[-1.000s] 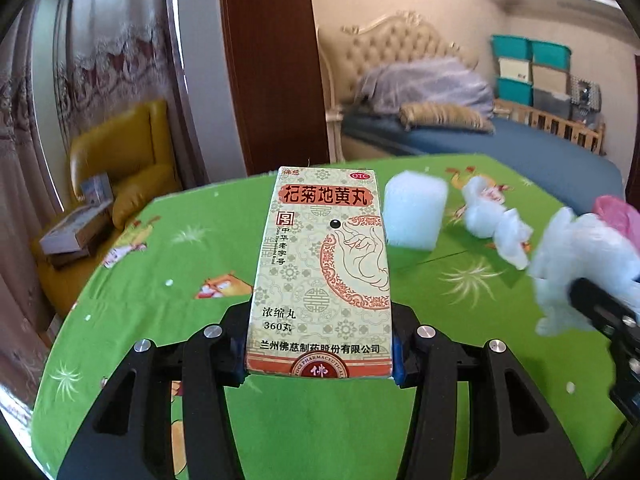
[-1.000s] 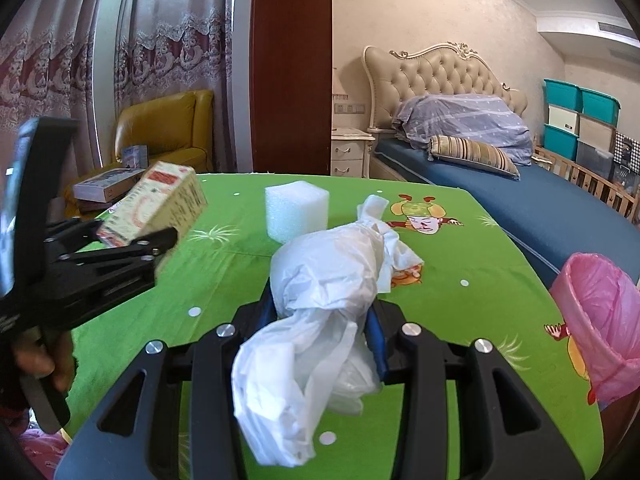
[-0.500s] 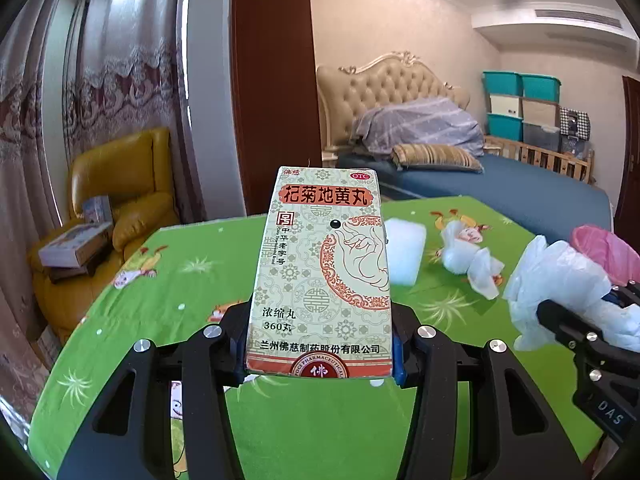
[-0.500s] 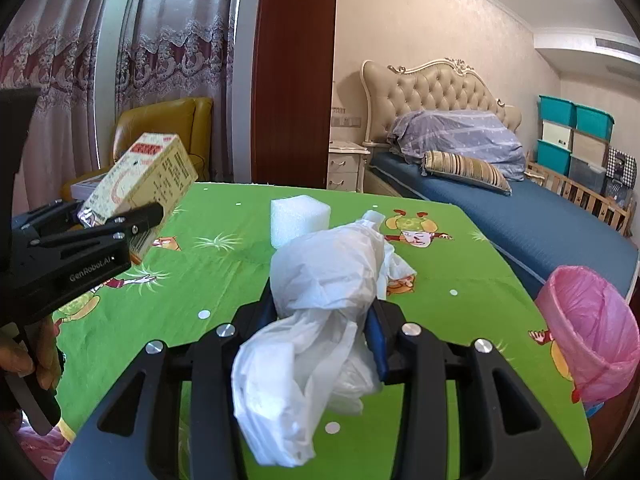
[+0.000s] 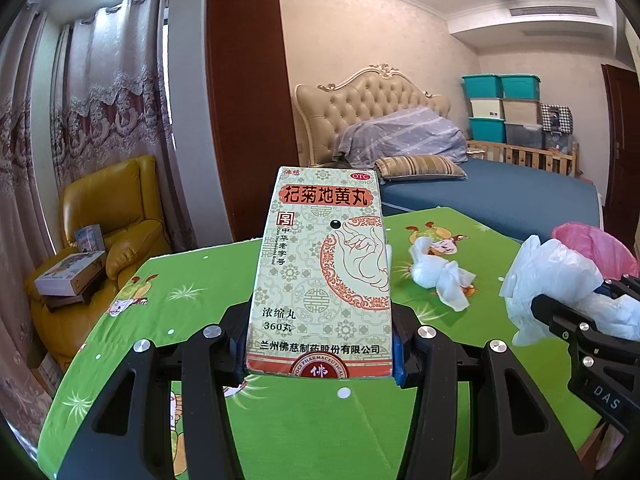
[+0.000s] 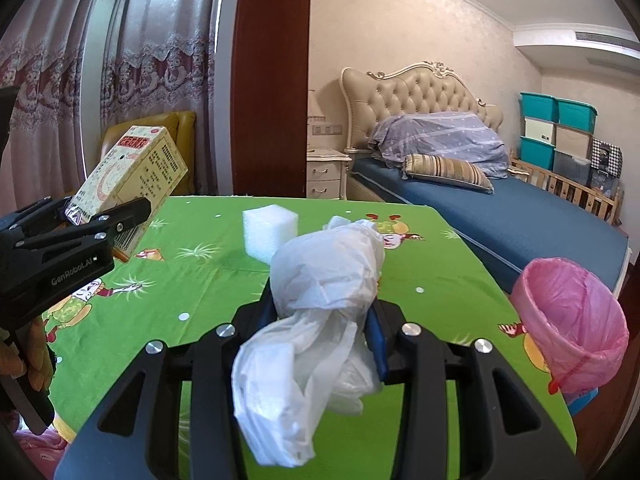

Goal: Collect trash
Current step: 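Carry the plastic bag with the right tool while the left carries the box to the bin, then drop the plastic bag into the pink bin with the right tool while the left drops the box, then move both open tools back over the table toward the foam block and tissue, then grasp the white foam block with the left tool while the right grasps the tissue, then carry the foam block with the left tool while the right carries the tissue to the bin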

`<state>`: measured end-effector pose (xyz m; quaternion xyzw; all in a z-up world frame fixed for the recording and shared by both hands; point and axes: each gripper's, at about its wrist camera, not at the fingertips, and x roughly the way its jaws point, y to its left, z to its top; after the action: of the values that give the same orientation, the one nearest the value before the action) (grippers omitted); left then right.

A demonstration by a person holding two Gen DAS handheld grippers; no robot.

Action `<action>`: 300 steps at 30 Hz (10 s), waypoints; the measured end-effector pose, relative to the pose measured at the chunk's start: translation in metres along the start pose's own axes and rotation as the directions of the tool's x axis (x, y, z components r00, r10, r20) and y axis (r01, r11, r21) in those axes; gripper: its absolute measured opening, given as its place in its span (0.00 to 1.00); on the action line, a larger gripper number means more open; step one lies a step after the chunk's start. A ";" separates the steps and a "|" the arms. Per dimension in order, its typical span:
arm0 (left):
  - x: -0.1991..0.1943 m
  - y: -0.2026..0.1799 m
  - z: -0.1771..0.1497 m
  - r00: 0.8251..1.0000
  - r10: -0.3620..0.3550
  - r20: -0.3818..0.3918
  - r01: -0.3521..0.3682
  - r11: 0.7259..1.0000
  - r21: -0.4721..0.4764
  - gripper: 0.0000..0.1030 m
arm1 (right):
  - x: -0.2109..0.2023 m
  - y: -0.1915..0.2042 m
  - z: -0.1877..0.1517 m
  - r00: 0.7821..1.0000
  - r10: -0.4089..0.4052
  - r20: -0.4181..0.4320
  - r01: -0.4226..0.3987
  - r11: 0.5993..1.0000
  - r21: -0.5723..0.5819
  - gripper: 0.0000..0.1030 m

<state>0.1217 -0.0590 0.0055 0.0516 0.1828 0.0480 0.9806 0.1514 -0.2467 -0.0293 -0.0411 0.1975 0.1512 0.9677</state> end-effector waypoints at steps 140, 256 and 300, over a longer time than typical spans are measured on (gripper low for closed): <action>0.044 0.116 -0.014 0.994 0.101 -0.029 -0.104 0.989 -0.108 0.87 | 0.048 0.116 -0.008 0.974 0.127 -0.188 -0.175 0.948 -0.265 0.92; 0.085 0.172 -0.032 0.966 -0.032 -0.256 -0.043 0.958 -0.282 0.87 | 0.130 0.065 0.031 0.972 -0.099 -0.214 0.052 0.975 -0.215 0.92; 0.160 -0.018 -0.001 0.935 -0.183 -0.304 0.183 0.983 -0.029 0.57 | 0.137 -0.047 0.008 0.950 -0.050 -0.309 0.054 0.999 0.005 0.37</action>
<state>0.2718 -0.0590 -0.0540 0.0263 0.3361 -0.0358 0.9408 0.2891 -0.2528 -0.0750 -0.0628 0.3463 0.1162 0.9288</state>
